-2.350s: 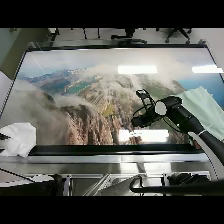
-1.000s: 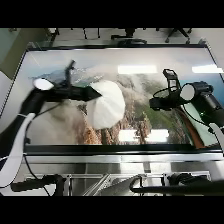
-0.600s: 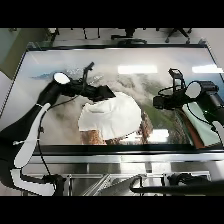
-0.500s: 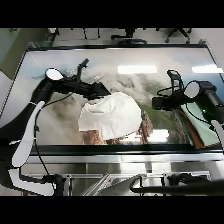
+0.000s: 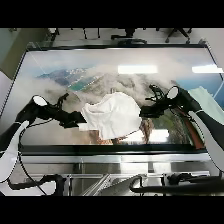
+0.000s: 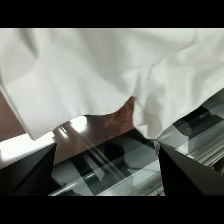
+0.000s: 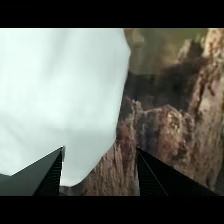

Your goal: Fold the shirts.

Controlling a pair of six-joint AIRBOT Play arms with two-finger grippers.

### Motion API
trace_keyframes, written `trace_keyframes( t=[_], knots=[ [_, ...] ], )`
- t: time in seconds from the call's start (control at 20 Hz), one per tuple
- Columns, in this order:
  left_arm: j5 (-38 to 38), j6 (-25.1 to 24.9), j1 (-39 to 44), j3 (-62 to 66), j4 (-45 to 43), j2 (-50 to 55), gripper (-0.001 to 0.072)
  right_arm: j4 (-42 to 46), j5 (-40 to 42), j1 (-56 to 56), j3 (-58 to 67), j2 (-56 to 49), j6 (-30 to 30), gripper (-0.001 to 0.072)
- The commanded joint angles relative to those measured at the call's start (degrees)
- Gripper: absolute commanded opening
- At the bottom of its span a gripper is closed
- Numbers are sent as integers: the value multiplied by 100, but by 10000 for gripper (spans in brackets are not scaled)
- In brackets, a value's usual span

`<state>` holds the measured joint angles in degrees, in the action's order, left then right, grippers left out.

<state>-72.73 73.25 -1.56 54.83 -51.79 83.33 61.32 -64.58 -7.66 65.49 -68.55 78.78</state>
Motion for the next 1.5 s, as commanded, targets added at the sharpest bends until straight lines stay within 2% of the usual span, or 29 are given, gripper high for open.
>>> trace_keyframes(
  t=[0.0,0.2,0.25,0.3,0.35,0.4,0.45,0.5,0.75,1.1,1.25,1.45],
  knots=[
    [656,-39,76,-549,-66,367,687,-348,118,4,251,-483,-577,499],
    [695,55,455,166,-61,1073,685,-1248,118,2,299,-732,-1169,495],
    [699,101,555,389,-66,1220,684,-1408,120,2,299,-743,-1285,469],
    [704,188,636,595,-66,1340,622,-1513,120,4,302,-741,-1344,285],
    [691,221,706,793,-70,1458,399,-1617,118,7,299,-741,-1460,164],
    [682,225,769,979,-66,1565,152,-1661,118,7,302,-741,-1521,113],
    [688,236,844,1150,-61,1635,15,-1670,116,4,302,-741,-1521,45],
    [693,291,898,1305,-61,1683,17,-1679,118,7,302,-741,-1521,20],
    [734,330,1185,1908,-111,1239,15,-1681,48,13,361,-448,-1523,20],
    [549,315,1187,2905,-105,-605,15,-1731,-35,166,1257,933,-1519,18],
    [308,352,1187,3646,-107,-1344,14,-1764,-15,166,1958,1576,-1521,18],
    [348,424,1182,4623,-223,-2260,14,-1757,-7,166,3053,2232,-1523,18]
  ],
)
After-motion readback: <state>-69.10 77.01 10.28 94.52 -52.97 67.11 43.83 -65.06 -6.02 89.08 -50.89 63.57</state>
